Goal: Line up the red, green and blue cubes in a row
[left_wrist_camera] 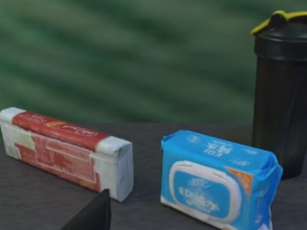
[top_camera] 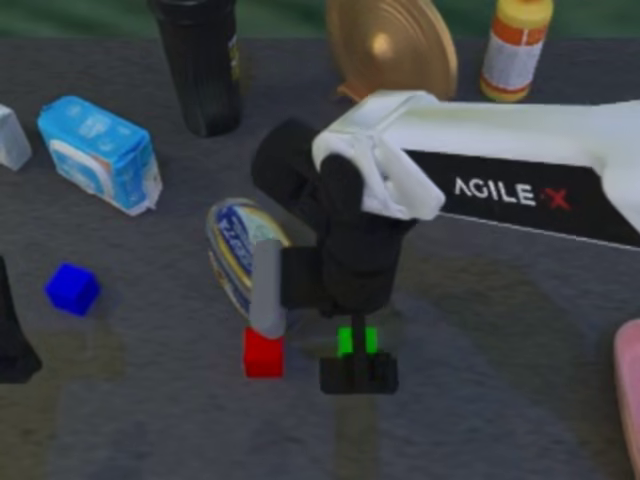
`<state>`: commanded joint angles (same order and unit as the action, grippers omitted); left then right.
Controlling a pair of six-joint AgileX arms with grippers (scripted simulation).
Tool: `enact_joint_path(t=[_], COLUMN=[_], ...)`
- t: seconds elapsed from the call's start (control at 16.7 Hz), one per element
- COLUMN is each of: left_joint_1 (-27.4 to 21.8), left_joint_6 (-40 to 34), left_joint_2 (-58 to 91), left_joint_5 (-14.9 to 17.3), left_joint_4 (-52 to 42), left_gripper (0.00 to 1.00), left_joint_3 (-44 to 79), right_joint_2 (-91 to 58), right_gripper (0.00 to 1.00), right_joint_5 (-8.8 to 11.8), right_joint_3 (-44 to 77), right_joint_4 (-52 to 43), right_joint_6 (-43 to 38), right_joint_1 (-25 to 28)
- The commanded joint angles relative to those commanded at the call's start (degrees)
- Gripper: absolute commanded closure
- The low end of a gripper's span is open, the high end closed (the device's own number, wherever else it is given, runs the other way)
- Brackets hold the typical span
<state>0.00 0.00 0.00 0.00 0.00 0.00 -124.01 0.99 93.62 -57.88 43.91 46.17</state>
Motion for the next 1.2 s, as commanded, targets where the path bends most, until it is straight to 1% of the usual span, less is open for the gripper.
enact_joint_path(t=[0.24,0.36,0.66,0.78,0.9,1.08,1.2], left_joint_1=[0.00,0.00,0.00,-0.16,-0.41,-0.81,-1.09], left_joint_6=[0.00,0.00,0.00,0.30,1.02,2.67,4.10], left_joint_2=[0.00,0.00,0.00,1.44,4.99,14.01,22.73], left_joint_5=[0.00,0.00,0.00,0.09,0.18,0.18,0.13], left_joint_4=[0.00,0.00,0.00,-1.00,-3.41,-9.10,-14.16], left_gripper=[0.00,0.00,0.00,0.00,0.00,0.00,0.00], left_joint_3=[0.00,0.00,0.00,1.43,4.92,12.84,19.50], right_joint_2=[2.16,3.00,2.99,4.73,8.90,19.36,28.44], right_gripper=[0.00,0.00,0.00,0.00,0.00,0.00,0.00], right_joint_5=[-0.03,0.00,0.02,0.09,0.28,0.75,1.12], right_joint_3=[5.93,7.80,7.99,6.61,3.25,-5.22,-12.88], right_joint_4=[-8.55,-11.31,-11.64,-10.27,-7.27,-0.60,4.80], right_joint_6=[0.03,-0.01,-0.01,-0.75,-2.40,-6.21,-9.43], right_joint_1=[0.01,-0.04,-0.12,-1.02,-3.01,-7.52,-11.24])
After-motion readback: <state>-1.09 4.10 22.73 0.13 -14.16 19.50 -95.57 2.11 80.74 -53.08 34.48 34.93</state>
